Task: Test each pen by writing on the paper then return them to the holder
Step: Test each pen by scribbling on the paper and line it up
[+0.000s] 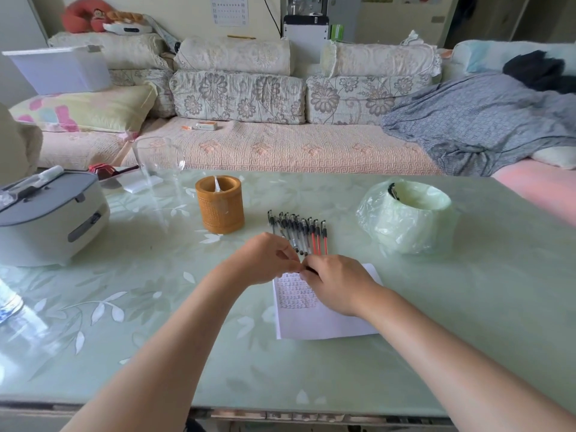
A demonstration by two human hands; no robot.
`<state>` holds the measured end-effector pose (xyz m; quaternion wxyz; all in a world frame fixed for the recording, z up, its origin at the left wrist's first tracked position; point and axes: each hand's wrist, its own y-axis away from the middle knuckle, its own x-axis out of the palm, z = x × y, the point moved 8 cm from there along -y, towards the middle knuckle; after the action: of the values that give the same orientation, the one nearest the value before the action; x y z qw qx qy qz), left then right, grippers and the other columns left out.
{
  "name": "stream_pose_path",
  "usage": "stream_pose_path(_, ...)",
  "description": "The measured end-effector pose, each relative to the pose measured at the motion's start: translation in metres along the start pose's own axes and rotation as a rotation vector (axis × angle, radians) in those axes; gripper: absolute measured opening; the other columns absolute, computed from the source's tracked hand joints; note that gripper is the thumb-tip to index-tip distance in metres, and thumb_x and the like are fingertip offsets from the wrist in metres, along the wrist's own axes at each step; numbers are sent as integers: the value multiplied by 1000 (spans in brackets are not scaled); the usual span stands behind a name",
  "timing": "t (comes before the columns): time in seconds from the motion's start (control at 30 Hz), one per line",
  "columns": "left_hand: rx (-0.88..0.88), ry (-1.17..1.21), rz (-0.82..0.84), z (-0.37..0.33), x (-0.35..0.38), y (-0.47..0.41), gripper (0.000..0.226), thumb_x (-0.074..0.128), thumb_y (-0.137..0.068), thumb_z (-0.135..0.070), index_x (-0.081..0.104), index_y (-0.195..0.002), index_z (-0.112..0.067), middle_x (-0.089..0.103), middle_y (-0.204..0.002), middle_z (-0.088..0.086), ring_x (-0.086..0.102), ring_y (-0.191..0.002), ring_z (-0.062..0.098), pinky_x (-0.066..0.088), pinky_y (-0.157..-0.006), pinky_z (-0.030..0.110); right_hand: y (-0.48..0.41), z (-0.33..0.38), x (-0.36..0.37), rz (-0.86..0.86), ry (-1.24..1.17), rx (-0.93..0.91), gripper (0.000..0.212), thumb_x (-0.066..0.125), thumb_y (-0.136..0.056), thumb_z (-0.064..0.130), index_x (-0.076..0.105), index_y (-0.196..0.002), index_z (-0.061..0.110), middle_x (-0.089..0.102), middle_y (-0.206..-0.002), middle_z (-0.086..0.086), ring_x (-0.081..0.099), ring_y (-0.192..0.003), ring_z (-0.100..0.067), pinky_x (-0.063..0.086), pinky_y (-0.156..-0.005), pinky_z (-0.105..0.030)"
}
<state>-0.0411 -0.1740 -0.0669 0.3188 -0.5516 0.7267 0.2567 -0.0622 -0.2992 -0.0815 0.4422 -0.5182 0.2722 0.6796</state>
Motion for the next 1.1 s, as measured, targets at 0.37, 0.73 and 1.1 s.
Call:
stream_pose_path(0.37, 30, -29, 63, -7, 15, -4, 5, 78, -81, -19, 74, -83, -21, 73, -75, -3, 68, -69, 12, 55, -66, 27, 6, -14, 5, 31, -244, 22, 23, 44, -102, 27, 63, -97, 15, 64, -86, -3, 59, -81, -23, 47, -71, -37)
stream_pose_path(0.73, 63, -7, 87, -5, 18, -2, 10, 76, -81, -13, 72, -80, -22, 72, -77, 0, 65, -69, 11, 55, -70, 31, 10, -19, 7, -30, -99, 53, 27, 40, -101, 46, 62, -98, 30, 67, -84, 2, 60, -79, -24, 49, -71, -36)
stream_pose_path(1.1, 38, -300, 11, 9, 16, -7, 8, 63, -88, -17, 64, -89, -25, 65, -92, -8, 62, -87, 13, 52, -76, 24, 17, -39, 16, 4, -446, 160, 25, 39, -95, 8, 50, -103, 29, 59, -82, -3, 50, -69, -14, 40, -64, -30)
